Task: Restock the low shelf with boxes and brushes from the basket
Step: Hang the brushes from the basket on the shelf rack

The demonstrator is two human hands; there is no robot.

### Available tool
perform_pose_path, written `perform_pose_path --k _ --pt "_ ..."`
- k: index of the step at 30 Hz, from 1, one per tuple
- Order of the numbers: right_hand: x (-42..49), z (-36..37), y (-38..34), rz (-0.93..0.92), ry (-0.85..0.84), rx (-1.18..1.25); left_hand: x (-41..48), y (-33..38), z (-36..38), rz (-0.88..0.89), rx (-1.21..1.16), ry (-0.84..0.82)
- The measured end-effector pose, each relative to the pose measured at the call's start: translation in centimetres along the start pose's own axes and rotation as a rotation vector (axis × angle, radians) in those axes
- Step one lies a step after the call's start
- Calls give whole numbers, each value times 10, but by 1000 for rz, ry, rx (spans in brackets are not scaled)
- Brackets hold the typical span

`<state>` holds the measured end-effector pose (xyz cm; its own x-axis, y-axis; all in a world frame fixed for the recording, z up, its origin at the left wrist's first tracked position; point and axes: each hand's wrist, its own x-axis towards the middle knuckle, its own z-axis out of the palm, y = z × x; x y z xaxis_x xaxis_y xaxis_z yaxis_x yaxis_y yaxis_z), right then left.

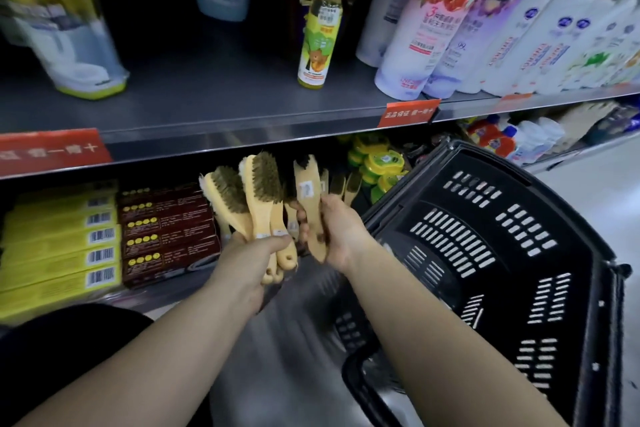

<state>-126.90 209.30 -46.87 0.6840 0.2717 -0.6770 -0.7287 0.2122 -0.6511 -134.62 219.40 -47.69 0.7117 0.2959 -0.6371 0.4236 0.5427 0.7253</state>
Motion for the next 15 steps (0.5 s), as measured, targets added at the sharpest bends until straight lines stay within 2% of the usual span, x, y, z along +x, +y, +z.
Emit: perform_pose_path --k 4,11,15 --pt "7 -7 3 -107 84 -225 8 -6 4 3 -8 57" --pt "7 -39 2 -179 97 -540 25 -12 -1 31 -43 136" --pt "26 -37 12 -127 109 -544 25 -9 -16 -48 23 144"
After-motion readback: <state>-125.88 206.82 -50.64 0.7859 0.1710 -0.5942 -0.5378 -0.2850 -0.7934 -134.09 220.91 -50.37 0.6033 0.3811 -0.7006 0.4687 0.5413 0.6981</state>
